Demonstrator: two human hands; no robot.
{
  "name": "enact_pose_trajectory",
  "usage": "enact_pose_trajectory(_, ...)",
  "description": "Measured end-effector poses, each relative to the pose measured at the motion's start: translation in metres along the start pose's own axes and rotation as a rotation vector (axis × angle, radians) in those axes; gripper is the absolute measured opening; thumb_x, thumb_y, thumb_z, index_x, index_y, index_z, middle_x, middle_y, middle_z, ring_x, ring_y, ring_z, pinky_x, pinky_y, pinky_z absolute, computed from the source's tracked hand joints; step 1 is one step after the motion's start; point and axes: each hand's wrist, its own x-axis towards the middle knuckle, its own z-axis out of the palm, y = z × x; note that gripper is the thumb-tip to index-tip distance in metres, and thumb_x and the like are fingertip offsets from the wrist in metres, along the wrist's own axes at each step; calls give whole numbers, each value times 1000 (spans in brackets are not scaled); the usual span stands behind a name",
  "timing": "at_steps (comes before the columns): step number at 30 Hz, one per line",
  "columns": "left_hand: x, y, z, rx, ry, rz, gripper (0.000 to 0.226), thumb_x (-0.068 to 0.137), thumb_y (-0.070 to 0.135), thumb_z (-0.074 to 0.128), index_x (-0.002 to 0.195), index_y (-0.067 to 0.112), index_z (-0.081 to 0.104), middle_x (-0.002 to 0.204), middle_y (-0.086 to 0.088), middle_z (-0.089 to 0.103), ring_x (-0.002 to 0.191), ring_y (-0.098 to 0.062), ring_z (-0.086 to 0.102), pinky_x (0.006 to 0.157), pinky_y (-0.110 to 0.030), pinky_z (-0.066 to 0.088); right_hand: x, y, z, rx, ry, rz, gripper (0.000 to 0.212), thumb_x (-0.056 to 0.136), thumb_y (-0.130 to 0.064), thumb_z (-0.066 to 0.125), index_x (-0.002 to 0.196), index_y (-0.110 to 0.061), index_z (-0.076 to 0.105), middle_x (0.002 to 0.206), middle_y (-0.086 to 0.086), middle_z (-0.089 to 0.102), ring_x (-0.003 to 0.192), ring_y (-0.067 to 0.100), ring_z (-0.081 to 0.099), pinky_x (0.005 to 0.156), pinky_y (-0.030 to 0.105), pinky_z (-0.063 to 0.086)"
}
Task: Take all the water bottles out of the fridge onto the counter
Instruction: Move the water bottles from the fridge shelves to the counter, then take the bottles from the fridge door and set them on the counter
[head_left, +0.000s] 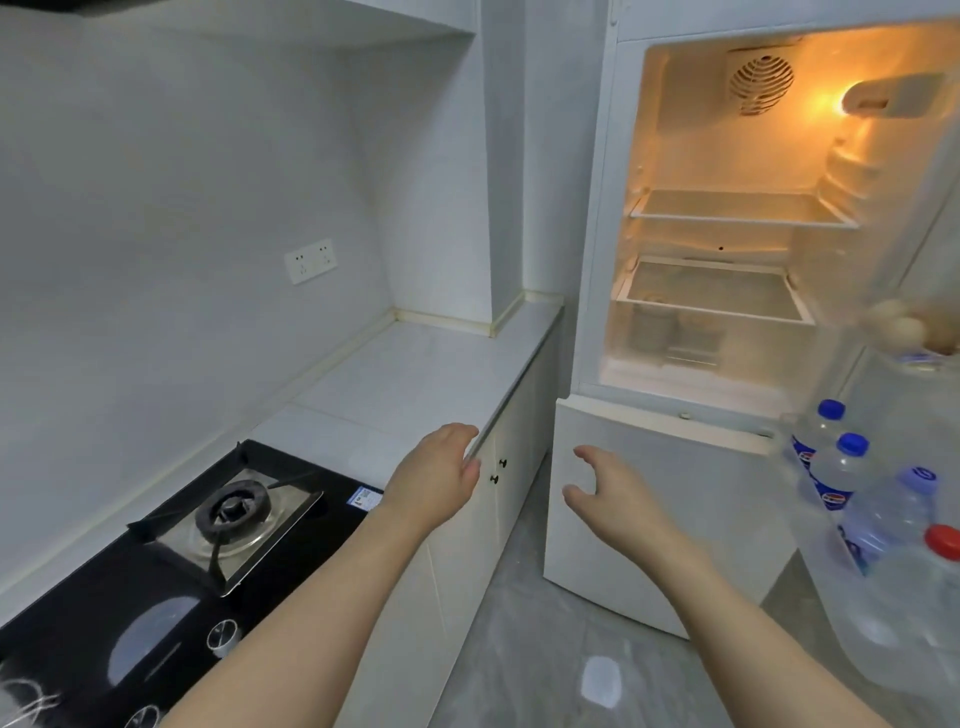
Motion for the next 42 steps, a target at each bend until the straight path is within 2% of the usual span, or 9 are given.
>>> enact_pose_trajectory(5, 67, -6, 13, -49, 0, 45, 40, 101, 21, 46, 139, 10, 47, 143, -2, 48, 126, -18, 47, 97, -22, 34, 56, 14, -17, 55, 46, 69, 58, 94, -27, 53, 148, -15, 33, 153, 1, 35, 139, 16, 33, 110, 26, 26)
enact_pose_trajectory(9, 114, -4, 32, -69, -26, 89, 40, 100, 21, 47, 139, 11, 48, 144, -2, 47, 126, -16, 48, 94, -15, 29, 91, 33, -37, 94, 137, 165, 59, 93, -26, 54, 148, -15, 34, 151, 1, 38, 136, 19, 39, 107, 28, 30)
enact_pose_trajectory(14, 167, 31, 61, -108, -120, 157, 40, 100, 20, 47, 139, 11, 47, 144, -2, 47, 126, -20, 49, 101, -28, 37, 115, 75, -68, 60, 196, 300, 59, 93, -26, 53, 147, -13, 34, 152, 3, 37, 138, 20, 36, 110, 32, 30)
enact_pose_trajectory(16, 191, 52, 74, -108, -157, 205, 40, 101, 21, 47, 140, 11, 46, 144, -1, 47, 125, -18, 50, 98, -25, 36, 120, 99, -83, -5, 240, 347, 59, 92, -25, 53, 146, -13, 35, 149, 5, 40, 135, 22, 39, 109, 34, 33)
enact_pose_trajectory(19, 220, 78, 91, -128, -168, 234, 41, 100, 22, 49, 140, 11, 47, 144, -1, 48, 126, -17, 49, 94, -17, 31, 124, 127, -104, -132, 285, 402, 54, 90, -24, 52, 141, -11, 41, 139, 9, 50, 126, 27, 47, 101, 37, 42)
enact_pose_trajectory(23, 254, 122, 116, -141, -216, 261, 40, 100, 21, 49, 139, 11, 48, 144, -2, 48, 124, -20, 51, 100, -25, 36, 128, 171, -133, -289, 326, 506, 33, 85, -22, 51, 115, -9, 53, 117, 12, 59, 105, 32, 54, 81, 37, 44)
enact_pose_trajectory(31, 304, 205, 152, -124, -295, 389, 40, 101, 26, 46, 140, 17, 47, 145, 2, 48, 130, -17, 47, 105, -30, 36, 132, 228, -162, -353, 345, 718, 42, 90, -21, 53, 128, -8, 42, 128, 13, 48, 115, 32, 48, 87, 35, 44)
enact_pose_trajectory(38, 333, 280, 196, -144, -451, 534, 39, 101, 27, 46, 139, 19, 48, 144, 3, 49, 128, -17, 49, 104, -30, 38, 136, 256, -174, -328, 154, 838, 31, 92, -12, 49, 122, -8, 50, 123, 14, 52, 112, 29, 52, 90, 31, 44)
enact_pose_trajectory(42, 338, 321, 217, -157, -538, 602, 42, 100, 24, 48, 142, 17, 46, 147, -1, 47, 129, -21, 48, 106, -31, 37, 140, 264, -179, -401, 145, 857, 30, 97, -14, 45, 126, -7, 47, 127, 13, 49, 117, 24, 49, 96, 27, 41)
